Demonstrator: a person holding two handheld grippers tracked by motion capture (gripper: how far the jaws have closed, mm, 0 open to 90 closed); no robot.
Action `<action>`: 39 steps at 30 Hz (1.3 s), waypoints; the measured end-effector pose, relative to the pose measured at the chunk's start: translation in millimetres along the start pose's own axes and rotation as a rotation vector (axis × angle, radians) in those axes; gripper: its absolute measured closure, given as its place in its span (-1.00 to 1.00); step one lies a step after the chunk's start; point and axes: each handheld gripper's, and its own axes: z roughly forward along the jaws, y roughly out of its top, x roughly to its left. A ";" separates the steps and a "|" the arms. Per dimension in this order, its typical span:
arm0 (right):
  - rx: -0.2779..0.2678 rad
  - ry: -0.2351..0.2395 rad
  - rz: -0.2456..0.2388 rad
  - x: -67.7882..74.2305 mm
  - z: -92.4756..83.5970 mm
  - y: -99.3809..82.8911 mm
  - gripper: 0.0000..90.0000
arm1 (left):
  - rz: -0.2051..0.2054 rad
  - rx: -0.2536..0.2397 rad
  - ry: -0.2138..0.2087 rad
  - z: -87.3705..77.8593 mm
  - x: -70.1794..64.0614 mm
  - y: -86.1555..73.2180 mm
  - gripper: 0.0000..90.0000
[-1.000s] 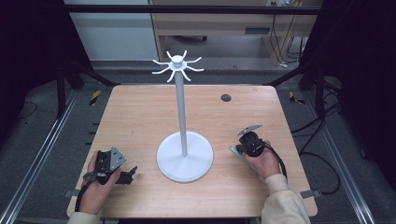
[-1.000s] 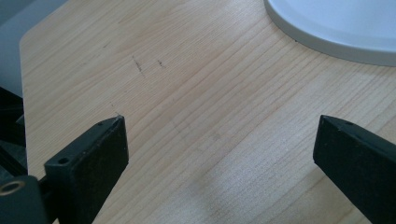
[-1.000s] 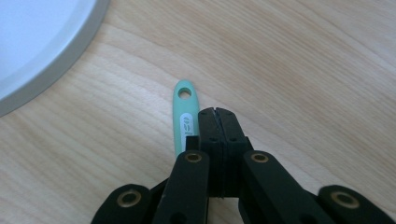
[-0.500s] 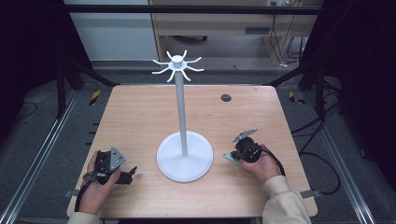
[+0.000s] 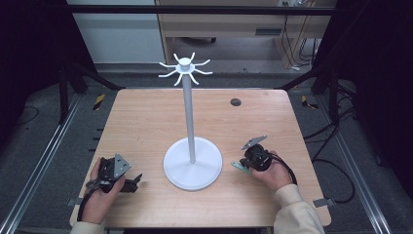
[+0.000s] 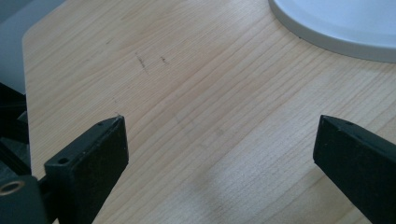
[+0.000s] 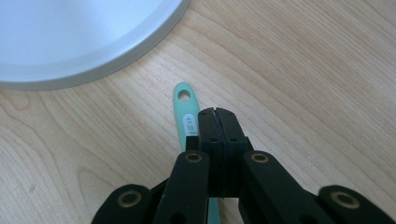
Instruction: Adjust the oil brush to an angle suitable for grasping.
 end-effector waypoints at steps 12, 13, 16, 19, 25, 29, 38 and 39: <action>0.014 -0.047 -0.036 4.8 -30.5 -11.3 0.99 | -0.002 0.002 0.006 0.3 -0.2 -0.3 -0.94; 0.021 -0.051 -0.037 3.8 -33.1 -12.9 0.98 | -0.002 0.003 0.006 0.2 -0.1 -0.4 -0.94; 0.033 -0.060 -0.037 2.7 -37.9 -18.1 0.95 | -0.004 0.002 0.007 -0.2 0.4 -0.6 -0.94; 0.054 -0.064 -0.046 3.2 -41.1 -22.3 0.93 | -0.004 0.003 0.006 0.2 0.2 -0.7 -0.94; 0.083 -0.064 -0.070 3.0 -44.6 -23.8 0.84 | 0.007 0.007 0.002 0.5 -1.2 0.2 -0.94; 0.105 -0.065 -0.080 0.7 -46.0 -22.8 0.77 | 0.006 0.008 0.002 0.6 -1.1 0.1 -0.94; 0.128 -0.050 -0.086 -2.7 -47.5 -21.9 0.68 | 0.009 0.009 0.001 0.9 -1.6 0.4 -0.94; 0.134 -0.052 -0.083 -3.0 -48.0 -21.9 0.68 | 0.010 0.009 0.000 1.0 -1.6 0.4 -0.94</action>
